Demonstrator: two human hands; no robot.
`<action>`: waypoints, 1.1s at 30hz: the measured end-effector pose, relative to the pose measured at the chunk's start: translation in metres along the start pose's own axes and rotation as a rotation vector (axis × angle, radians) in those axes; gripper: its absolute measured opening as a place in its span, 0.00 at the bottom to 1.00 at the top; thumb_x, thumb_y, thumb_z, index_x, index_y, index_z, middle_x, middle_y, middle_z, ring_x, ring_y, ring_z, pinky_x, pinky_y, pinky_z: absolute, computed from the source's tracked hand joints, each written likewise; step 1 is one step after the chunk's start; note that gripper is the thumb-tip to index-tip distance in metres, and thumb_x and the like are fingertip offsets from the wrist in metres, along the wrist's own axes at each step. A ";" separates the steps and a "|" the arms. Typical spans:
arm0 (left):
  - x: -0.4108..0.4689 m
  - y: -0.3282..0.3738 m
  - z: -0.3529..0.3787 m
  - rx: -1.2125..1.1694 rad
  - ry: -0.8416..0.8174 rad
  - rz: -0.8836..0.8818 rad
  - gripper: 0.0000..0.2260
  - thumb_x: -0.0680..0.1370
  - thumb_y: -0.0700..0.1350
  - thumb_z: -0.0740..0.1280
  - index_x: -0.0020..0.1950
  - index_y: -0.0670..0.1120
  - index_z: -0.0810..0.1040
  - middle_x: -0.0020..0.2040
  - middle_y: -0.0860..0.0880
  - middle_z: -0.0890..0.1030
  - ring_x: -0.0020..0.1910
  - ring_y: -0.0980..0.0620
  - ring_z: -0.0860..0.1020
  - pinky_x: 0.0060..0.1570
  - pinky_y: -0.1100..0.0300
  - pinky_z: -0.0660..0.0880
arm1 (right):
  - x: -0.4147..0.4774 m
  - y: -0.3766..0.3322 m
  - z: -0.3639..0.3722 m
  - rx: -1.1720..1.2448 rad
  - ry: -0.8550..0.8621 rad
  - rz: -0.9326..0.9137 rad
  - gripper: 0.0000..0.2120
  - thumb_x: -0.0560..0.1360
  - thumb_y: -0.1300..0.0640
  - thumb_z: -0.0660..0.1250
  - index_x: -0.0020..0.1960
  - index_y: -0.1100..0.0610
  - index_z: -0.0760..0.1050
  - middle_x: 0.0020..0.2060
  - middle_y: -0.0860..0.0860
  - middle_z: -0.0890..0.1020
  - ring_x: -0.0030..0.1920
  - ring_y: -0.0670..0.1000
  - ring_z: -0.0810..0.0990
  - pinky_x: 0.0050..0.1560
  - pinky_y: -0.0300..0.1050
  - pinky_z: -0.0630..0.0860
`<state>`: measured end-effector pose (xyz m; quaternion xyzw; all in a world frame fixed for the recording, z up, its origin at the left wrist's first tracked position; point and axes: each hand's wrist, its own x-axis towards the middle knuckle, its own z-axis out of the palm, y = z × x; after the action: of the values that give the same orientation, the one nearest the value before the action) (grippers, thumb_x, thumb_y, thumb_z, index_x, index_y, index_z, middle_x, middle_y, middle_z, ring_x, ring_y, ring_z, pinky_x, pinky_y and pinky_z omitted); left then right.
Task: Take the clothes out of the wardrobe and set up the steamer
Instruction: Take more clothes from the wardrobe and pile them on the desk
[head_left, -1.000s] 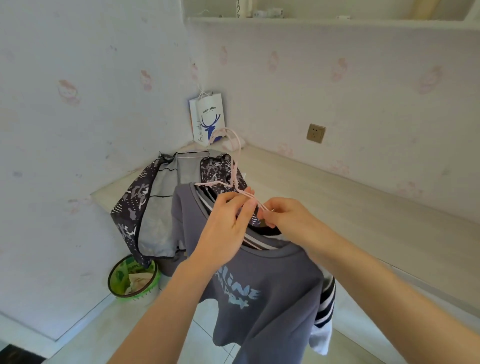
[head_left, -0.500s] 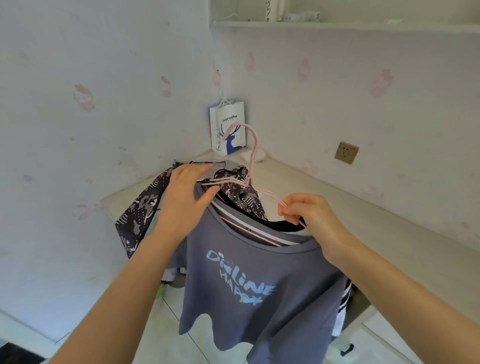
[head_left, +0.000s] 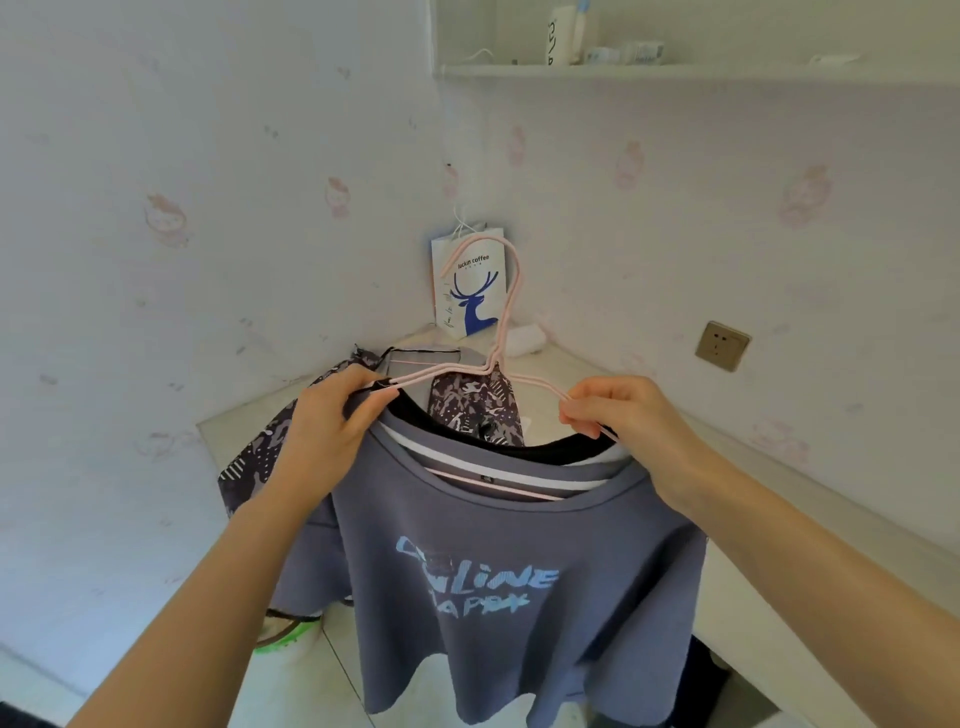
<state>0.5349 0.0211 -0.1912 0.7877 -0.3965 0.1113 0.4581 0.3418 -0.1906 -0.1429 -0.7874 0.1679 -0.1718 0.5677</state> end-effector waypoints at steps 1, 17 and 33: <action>0.002 -0.001 0.000 -0.005 0.042 -0.020 0.08 0.78 0.45 0.66 0.39 0.49 0.73 0.33 0.48 0.75 0.36 0.49 0.72 0.34 0.65 0.65 | 0.007 0.000 -0.001 -0.019 -0.010 -0.019 0.11 0.76 0.62 0.66 0.35 0.62 0.78 0.23 0.48 0.72 0.31 0.47 0.69 0.45 0.40 0.68; 0.111 -0.087 -0.051 0.032 0.224 -0.124 0.11 0.77 0.48 0.68 0.39 0.43 0.78 0.35 0.45 0.78 0.33 0.55 0.72 0.34 0.66 0.67 | 0.133 0.023 0.027 -0.516 0.137 -0.323 0.08 0.78 0.55 0.64 0.57 0.49 0.76 0.48 0.41 0.80 0.48 0.34 0.75 0.47 0.22 0.65; 0.225 -0.221 -0.021 -0.010 0.120 -0.179 0.10 0.77 0.50 0.67 0.42 0.45 0.79 0.36 0.49 0.80 0.37 0.53 0.76 0.35 0.69 0.67 | 0.282 0.042 0.087 -0.465 0.311 -0.245 0.07 0.80 0.57 0.61 0.49 0.48 0.76 0.46 0.45 0.80 0.48 0.42 0.77 0.50 0.28 0.69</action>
<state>0.8484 -0.0210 -0.1989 0.8096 -0.2972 0.1149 0.4931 0.6289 -0.2597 -0.1861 -0.8749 0.1917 -0.3144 0.3147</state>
